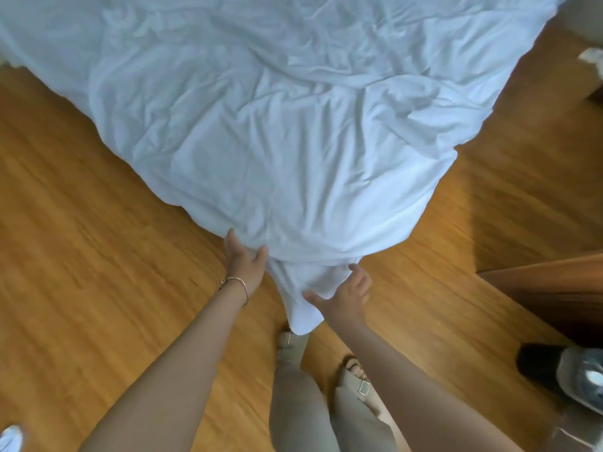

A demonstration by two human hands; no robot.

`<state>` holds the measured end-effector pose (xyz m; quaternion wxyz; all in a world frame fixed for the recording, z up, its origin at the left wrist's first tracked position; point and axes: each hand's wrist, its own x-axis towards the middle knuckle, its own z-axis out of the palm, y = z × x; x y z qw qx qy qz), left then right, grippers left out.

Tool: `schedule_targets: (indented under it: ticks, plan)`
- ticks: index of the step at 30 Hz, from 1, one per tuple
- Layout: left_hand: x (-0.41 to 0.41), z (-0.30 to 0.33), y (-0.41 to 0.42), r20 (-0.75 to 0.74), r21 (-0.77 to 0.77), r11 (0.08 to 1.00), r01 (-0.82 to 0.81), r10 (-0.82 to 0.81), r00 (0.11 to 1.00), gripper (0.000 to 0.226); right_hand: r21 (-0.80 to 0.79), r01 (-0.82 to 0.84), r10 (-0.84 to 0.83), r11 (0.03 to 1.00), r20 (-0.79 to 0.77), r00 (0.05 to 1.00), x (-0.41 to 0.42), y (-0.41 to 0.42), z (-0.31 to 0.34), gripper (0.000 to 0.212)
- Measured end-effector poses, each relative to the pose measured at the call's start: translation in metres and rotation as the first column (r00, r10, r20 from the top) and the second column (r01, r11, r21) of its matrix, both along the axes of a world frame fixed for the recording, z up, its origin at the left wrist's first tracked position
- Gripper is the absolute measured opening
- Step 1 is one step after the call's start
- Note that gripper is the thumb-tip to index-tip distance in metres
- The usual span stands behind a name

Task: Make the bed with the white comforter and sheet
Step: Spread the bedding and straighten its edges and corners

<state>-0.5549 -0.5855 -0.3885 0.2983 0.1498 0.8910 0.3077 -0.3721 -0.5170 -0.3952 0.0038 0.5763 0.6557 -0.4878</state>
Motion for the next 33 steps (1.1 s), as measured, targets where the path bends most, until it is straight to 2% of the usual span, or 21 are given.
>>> schedule_targets:
  ticks: [3,5,6,7,9,11,13,16,18,20,22,25,27,28,30,33]
  plan:
    - [0.001,-0.021,0.005,0.215,0.164,0.985,0.058,-0.093,0.972,0.098,-0.086,0.074,-0.084,0.994,-0.125,0.989,-0.014,-0.014,-0.009,0.107]
    - [0.006,-0.026,0.015,0.462,0.31,0.942,-0.125,-0.034,0.886,0.103,-0.028,0.199,-0.201,0.98,-0.155,0.967,-0.03,-0.021,-0.01,0.097]
    - [0.007,-0.026,0.02,0.518,0.314,0.927,-0.205,0.014,0.856,0.102,-0.015,0.266,-0.265,0.964,-0.153,0.952,-0.037,-0.025,-0.01,0.09]
    - [0.007,-0.026,0.022,0.498,0.282,0.927,-0.245,0.077,0.864,0.099,-0.035,0.326,-0.328,0.945,-0.136,0.935,-0.043,-0.029,-0.009,0.083]
    - [0.006,-0.025,0.018,0.357,0.209,0.95,-0.232,0.147,0.923,0.08,-0.092,0.412,-0.419,0.907,-0.074,0.905,-0.047,-0.037,-0.007,0.073]
    - [-0.005,-0.02,0.012,0.254,0.155,0.98,-0.122,0.08,0.964,0.064,-0.074,0.496,-0.499,0.865,-0.043,0.865,-0.048,-0.047,-0.009,0.064]
    - [-0.015,-0.017,0.003,0.222,0.129,0.992,0.007,-0.036,0.974,0.061,-0.034,0.53,-0.531,0.847,-0.012,0.847,-0.048,-0.057,-0.008,0.048]
    - [-0.013,-0.003,-0.021,0.125,0.123,0.979,0.163,-0.178,0.976,0.063,0.04,0.424,-0.426,0.905,0.07,0.902,-0.042,-0.089,-0.004,0.008]
    - [-0.005,0.005,-0.047,0.093,0.121,0.955,0.269,-0.281,0.955,0.066,0.128,0.338,-0.349,0.932,0.073,0.934,-0.034,-0.114,-0.001,0.025]
    - [0.003,0.009,-0.072,0.084,0.078,0.9,0.429,-0.434,0.897,0.063,0.296,0.273,-0.29,0.915,0.011,0.957,-0.025,-0.133,0.003,0.033]
    - [0.006,0.011,-0.086,0.027,0.043,0.812,0.582,-0.583,0.812,0.054,0.403,0.228,-0.217,0.886,-0.073,0.973,-0.023,-0.137,0.009,0.023]
    - [-0.001,0.016,-0.08,-0.069,-0.054,0.646,0.761,-0.763,0.643,0.063,0.328,0.383,-0.335,0.863,-0.194,0.922,-0.033,-0.117,0.032,0.041]
    - [-0.008,0.022,-0.068,-0.222,-0.153,0.543,0.826,-0.833,0.506,0.062,0.368,0.375,-0.303,0.851,-0.24,0.922,-0.044,-0.103,0.052,0.049]
    - [-0.011,0.025,-0.061,-0.313,-0.194,0.522,0.831,-0.836,0.452,0.057,0.397,0.304,-0.226,0.866,-0.23,0.946,-0.048,-0.098,0.06,0.052]
    - [-0.016,0.034,-0.046,-0.427,-0.249,0.533,0.809,-0.81,0.402,0.041,0.436,0.111,-0.059,0.893,-0.133,0.989,-0.052,-0.093,0.072,0.059]
    - [-0.026,0.039,-0.033,-0.522,-0.322,0.555,0.767,-0.78,0.345,0.034,0.492,-0.215,0.177,0.843,0.124,0.976,-0.049,-0.088,0.084,0.048]
